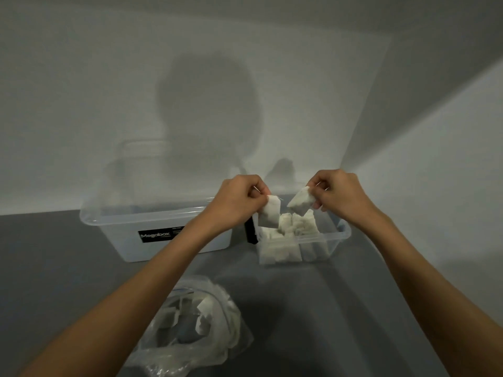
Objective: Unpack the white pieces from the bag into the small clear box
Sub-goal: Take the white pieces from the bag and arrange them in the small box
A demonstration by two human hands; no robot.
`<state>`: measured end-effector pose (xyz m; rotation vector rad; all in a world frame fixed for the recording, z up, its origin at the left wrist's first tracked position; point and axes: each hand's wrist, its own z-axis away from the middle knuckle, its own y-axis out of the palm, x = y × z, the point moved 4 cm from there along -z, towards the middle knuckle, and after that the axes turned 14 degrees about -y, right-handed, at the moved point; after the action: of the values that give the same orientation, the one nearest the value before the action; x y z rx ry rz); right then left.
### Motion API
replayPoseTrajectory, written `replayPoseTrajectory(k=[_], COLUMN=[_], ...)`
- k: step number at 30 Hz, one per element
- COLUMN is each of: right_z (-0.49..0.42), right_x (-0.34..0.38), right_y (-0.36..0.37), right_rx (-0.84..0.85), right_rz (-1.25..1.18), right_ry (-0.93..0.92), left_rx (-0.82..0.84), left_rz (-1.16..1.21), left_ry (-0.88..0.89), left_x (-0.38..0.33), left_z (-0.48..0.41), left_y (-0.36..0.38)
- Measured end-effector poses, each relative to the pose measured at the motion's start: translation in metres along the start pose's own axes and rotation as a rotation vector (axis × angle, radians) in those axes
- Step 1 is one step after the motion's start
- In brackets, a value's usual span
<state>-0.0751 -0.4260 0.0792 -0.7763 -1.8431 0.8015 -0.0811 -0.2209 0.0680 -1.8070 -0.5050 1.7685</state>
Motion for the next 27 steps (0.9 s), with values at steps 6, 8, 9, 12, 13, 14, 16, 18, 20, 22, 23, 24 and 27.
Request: replayPoseTrajectory(k=[6,8,9,12,13,14,16,18,20,22,23,24,27], right_z=[-0.025,-0.032,-0.034,-0.037,-0.036,-0.036,-0.036,-0.035,-0.033,-0.033,-0.034,-0.035,-0.037], right_x=[-0.06,-0.075,-0.082,-0.099,-0.107,-0.114,-0.125,-0.132,-0.138,-0.143,-0.146,-0.151,-0.156], right_y=[0.011,0.022,0.028,0.051,0.061,0.07,0.084,0.092,0.098,0.106,0.111,0.117,0.128], right_rx=[0.181,0.258,0.314,0.556,0.641,0.705,0.796,0.866,0.901,0.89,0.877,0.867,0.805], right_rz=[0.132,0.175,0.203,0.29,0.304,0.306,0.343,0.399,0.412,0.424,0.432,0.43,0.388], right_ry=[0.025,0.037,0.044,0.089,0.107,0.127,0.132,0.107,0.1,0.063,0.047,0.039,0.017], left_rx=[0.072,0.112,0.14,0.269,0.312,0.344,0.384,0.419,0.372,0.31,0.299,0.299,0.29], left_rz=[-0.067,-0.113,-0.122,-0.148,-0.172,-0.21,-0.333,-0.474,-0.64,-0.728,-0.722,-0.71,-0.785], left_ry=[-0.06,-0.109,-0.142,-0.285,-0.332,-0.364,-0.386,-0.398,-0.391,-0.387,-0.387,-0.392,-0.411], left_x=[-0.015,-0.012,-0.01,-0.001,0.003,0.007,0.015,0.021,0.03,0.043,0.052,0.061,0.069], left_z=[-0.056,-0.073,-0.08,-0.098,-0.103,-0.108,-0.117,-0.121,-0.126,-0.136,-0.144,-0.152,-0.163], left_y=[0.065,0.089,0.101,0.137,0.149,0.159,0.178,0.194,0.204,0.217,0.225,0.234,0.244])
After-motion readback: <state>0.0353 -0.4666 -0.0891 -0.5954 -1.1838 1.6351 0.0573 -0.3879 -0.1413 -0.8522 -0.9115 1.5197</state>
